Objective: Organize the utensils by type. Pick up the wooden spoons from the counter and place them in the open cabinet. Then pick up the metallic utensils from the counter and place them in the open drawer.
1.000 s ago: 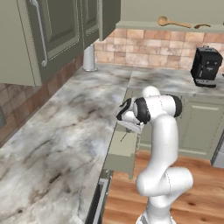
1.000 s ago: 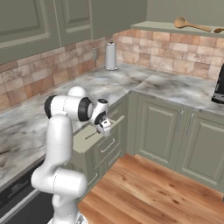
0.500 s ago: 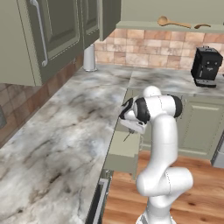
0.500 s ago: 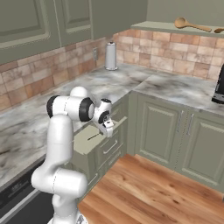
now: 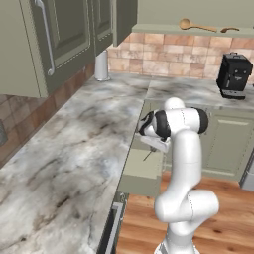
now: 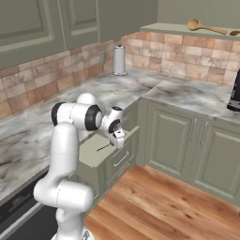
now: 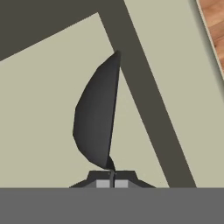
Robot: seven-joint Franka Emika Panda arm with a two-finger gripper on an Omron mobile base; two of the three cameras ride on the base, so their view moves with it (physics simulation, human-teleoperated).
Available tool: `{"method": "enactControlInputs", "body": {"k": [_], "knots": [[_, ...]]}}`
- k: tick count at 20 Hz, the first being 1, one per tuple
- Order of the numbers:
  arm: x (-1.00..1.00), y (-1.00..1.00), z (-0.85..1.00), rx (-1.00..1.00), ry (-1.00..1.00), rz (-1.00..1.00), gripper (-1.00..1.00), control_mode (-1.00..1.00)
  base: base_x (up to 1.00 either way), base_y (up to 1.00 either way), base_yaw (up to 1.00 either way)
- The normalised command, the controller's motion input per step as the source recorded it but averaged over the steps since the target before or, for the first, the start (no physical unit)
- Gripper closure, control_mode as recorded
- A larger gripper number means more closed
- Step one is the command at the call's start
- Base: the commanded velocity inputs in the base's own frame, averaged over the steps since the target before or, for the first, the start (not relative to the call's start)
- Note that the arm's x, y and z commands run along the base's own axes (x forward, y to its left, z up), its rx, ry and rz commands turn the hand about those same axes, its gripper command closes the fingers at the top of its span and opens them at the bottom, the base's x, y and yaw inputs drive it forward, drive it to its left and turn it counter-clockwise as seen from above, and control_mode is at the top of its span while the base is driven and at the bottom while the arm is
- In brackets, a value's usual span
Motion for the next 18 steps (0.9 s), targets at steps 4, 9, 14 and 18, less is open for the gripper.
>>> {"method": "enactControlInputs", "body": {"k": [4,9,14,18], "knots": [[-0.2,-0.4,-0.49,0.0,0.0,0.0,1.0,-1.0,0.0,0.0,0.0],[-0.2,-0.41,-0.52,0.0,0.0,0.0,1.0,-1.0,0.0,0.0,0.0],[-0.23,-0.42,-0.53,0.0,0.0,0.0,1.0,-1.0,0.0,0.0,0.0],[-0.25,-0.44,-0.57,0.0,0.0,0.0,1.0,-1.0,0.0,0.0,0.0]]}}
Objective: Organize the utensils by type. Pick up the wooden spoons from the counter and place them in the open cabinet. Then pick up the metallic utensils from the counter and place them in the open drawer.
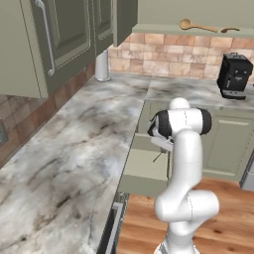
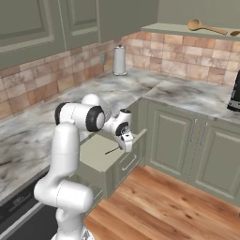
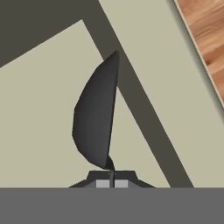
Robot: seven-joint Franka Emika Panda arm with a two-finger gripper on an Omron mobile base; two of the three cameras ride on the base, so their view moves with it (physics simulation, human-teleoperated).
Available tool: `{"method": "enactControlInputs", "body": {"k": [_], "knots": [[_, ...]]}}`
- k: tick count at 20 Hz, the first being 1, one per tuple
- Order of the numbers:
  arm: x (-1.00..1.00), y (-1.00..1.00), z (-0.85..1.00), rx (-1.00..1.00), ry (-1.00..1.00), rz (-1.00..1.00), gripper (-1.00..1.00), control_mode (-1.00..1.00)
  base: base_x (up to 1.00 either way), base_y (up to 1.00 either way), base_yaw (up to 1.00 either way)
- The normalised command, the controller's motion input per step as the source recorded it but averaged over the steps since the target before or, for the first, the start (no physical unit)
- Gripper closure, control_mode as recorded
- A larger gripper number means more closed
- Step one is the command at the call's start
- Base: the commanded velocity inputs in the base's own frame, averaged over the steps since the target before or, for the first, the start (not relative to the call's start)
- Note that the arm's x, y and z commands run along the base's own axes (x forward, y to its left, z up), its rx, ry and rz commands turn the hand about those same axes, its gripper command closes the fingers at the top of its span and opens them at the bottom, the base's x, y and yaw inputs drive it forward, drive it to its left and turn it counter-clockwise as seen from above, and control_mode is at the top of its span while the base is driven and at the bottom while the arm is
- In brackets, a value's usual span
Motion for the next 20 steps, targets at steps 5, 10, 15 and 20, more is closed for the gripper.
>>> {"method": "enactControlInputs", "body": {"k": [5,10,15,20], "knots": [[-0.24,-0.43,-0.6,0.0,0.0,0.0,1.0,-1.0,0.0,0.0,0.0],[-0.22,-0.42,-0.63,0.0,0.0,0.0,1.0,-1.0,0.0,0.0,0.0],[-0.2,-0.42,-0.62,0.0,0.0,0.0,1.0,-1.0,0.0,0.0,0.0],[-0.2,-0.43,-0.6,0.0,0.0,0.0,1.0,-1.0,0.0,0.0,0.0]]}}
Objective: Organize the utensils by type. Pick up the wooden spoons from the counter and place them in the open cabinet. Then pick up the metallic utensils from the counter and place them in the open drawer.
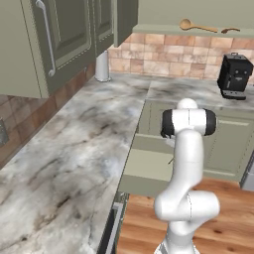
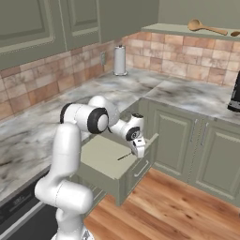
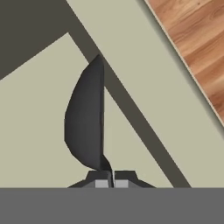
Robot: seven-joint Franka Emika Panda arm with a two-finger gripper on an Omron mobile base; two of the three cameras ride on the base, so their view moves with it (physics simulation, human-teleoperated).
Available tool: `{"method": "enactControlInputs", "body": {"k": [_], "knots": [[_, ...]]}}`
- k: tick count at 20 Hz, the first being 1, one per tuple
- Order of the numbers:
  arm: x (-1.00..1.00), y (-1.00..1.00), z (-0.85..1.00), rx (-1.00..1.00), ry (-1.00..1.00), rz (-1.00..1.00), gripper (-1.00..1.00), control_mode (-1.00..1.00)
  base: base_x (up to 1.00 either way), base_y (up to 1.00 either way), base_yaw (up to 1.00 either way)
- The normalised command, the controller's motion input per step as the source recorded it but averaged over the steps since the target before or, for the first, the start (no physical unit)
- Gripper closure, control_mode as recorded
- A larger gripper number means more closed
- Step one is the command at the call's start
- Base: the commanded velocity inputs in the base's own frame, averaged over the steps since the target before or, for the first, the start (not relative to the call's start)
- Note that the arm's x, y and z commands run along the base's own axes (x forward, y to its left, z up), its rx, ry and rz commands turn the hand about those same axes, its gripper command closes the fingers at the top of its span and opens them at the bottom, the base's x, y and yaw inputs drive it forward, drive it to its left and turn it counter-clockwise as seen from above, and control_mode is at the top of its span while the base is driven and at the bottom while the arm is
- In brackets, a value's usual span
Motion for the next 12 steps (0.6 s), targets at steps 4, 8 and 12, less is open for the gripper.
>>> {"method": "enactControlInputs", "body": {"k": [4,8,12], "knots": [[-0.15,-0.3,-0.62,0.0,0.0,0.0,1.0,-1.0,0.0,0.0,0.0],[0.0,0.02,-0.13,0.01,-0.03,0.0,1.0,-1.0,0.0,0.0,0.0],[0.0,0.35,0.42,0.03,-0.01,0.05,1.0,-1.0,0.0,0.0,0.0]]}}
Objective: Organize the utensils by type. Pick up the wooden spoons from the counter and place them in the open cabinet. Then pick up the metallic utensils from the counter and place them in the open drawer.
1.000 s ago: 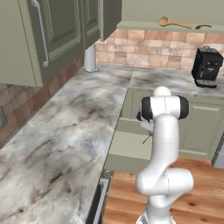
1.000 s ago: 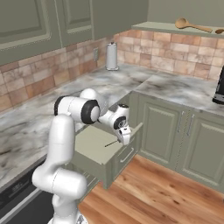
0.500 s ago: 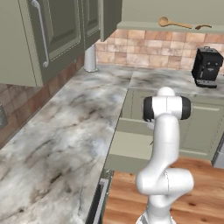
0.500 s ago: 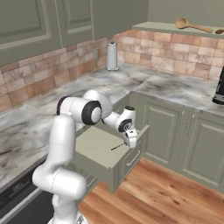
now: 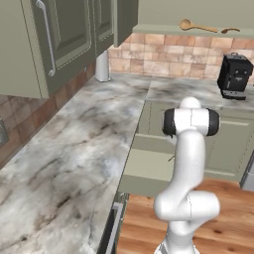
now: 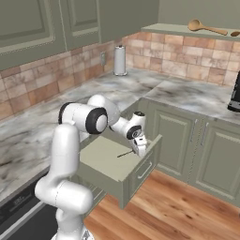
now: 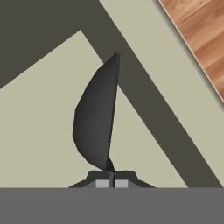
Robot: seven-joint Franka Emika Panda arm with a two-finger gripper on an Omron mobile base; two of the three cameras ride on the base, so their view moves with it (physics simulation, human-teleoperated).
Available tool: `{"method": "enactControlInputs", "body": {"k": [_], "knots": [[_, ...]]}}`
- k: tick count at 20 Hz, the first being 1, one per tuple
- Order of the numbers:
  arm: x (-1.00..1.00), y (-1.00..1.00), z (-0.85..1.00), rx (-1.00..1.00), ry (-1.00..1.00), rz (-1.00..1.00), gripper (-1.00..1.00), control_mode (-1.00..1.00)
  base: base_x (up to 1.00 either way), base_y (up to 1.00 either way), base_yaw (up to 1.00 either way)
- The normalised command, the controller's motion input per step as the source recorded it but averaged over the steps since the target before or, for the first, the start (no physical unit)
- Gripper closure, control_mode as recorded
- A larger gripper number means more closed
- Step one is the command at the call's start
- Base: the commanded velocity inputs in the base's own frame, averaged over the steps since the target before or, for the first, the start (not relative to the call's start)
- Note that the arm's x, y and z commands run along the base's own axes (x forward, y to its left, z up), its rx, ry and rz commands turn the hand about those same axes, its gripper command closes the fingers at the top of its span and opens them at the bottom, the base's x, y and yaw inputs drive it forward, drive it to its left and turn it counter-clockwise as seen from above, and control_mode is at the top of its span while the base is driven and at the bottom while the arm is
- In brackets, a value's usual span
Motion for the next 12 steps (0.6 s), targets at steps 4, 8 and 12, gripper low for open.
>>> {"method": "enactControlInputs", "body": {"k": [4,8,12], "knots": [[0.0,0.44,0.48,0.0,0.0,0.08,1.0,-1.0,0.0,0.0,0.0],[0.22,0.41,0.16,-0.01,0.0,0.08,1.0,-1.0,0.0,0.0,0.0],[0.31,0.36,-0.28,0.0,0.11,0.09,1.0,-1.0,0.0,0.0,0.0]]}}
